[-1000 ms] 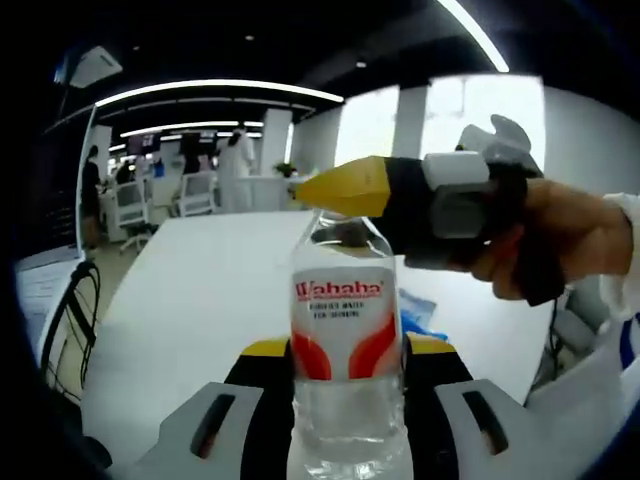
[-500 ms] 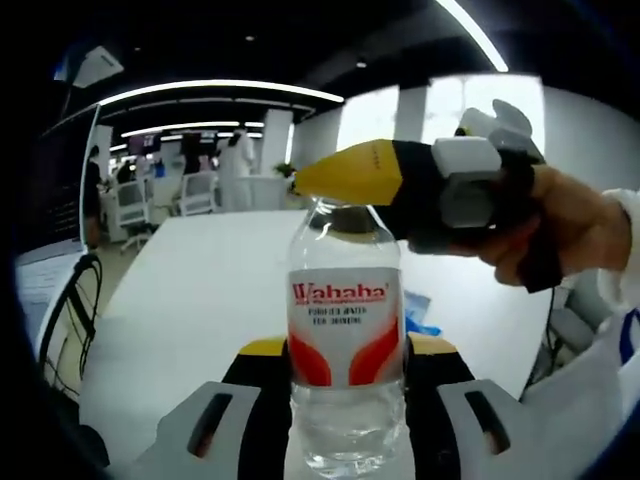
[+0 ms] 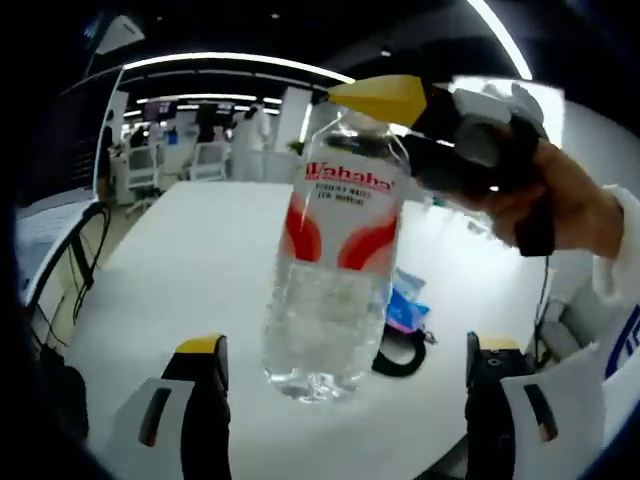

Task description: Arrange the tabletop items into an orderly group along one side of the table until the central work area is clear of visible clutter.

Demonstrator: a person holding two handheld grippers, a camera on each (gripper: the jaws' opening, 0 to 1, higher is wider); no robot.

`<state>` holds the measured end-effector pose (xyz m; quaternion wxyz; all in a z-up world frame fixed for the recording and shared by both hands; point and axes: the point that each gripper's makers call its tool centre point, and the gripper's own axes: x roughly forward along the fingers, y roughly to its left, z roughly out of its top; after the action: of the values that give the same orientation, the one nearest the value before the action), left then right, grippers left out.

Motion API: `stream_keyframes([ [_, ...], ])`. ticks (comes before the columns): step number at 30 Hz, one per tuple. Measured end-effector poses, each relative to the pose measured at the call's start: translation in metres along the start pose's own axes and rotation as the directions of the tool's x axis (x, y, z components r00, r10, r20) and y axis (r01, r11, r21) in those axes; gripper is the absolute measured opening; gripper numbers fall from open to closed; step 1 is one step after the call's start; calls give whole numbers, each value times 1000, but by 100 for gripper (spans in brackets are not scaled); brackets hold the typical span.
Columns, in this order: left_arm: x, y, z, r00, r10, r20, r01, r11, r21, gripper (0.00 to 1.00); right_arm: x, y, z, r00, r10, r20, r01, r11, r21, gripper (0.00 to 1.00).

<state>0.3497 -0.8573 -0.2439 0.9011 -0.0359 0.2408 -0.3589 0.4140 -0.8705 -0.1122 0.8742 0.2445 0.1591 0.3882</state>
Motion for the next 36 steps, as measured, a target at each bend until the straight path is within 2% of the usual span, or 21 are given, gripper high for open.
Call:
stream_keyframes([
  [4,-8,4,-5,1000,18,-5,-18,999,44,96,2,0,0,1000,0,-16,-1,999,-53,21],
  [7,-17,8,-6,999,38,19,-38,999,34,96,3,0,-1,1000,9,-21,-11,997,-81,21],
  [10,-22,10,-16,999,54,7,-54,996,65,96,6,-4,-3,1000,7,-28,-9,996,-92,21],
  [13,-27,6,-35,996,54,-67,-39,979,201,96,8,-8,-5,999,11,-41,-15,994,-105,21],
  [14,-28,4,-36,995,59,-76,-42,976,215,96,9,-8,-5,999,12,-45,-16,994,-106,21],
  [17,-26,-7,-28,998,55,-41,-42,963,267,95,14,-11,-4,998,19,-62,-27,991,-128,21],
  [19,-26,-11,-30,997,57,-45,-40,951,308,93,17,-13,-3,997,22,-70,-32,989,-146,21],
  [21,-26,-12,-31,997,70,-15,-63,955,290,94,20,-16,-2,997,30,-70,-41,985,-166,22],
  [23,-24,-16,-34,998,59,-19,-51,956,288,97,25,-19,-2,996,44,-79,-58,980,-190,22],
  [24,-21,-21,-36,999,43,-24,-34,950,311,97,26,-20,-2,995,46,-83,-61,979,-195,22],
  [27,-19,-20,-39,998,61,-24,-48,930,364,97,31,-27,-3,994,48,-99,-68,975,-210,22],
  [29,-19,-18,-38,997,68,-22,-55,932,359,97,33,-32,-3,993,50,-106,-72,974,-217,22],
  [33,-21,-5,-32,995,102,8,-101,960,261,96,38,-45,-5,991,55,-122,-83,966,-244,22],
  [36,-21,1,-32,993,115,-1,-112,967,227,95,42,-53,-6,989,60,-134,-93,960,-263,22],
])
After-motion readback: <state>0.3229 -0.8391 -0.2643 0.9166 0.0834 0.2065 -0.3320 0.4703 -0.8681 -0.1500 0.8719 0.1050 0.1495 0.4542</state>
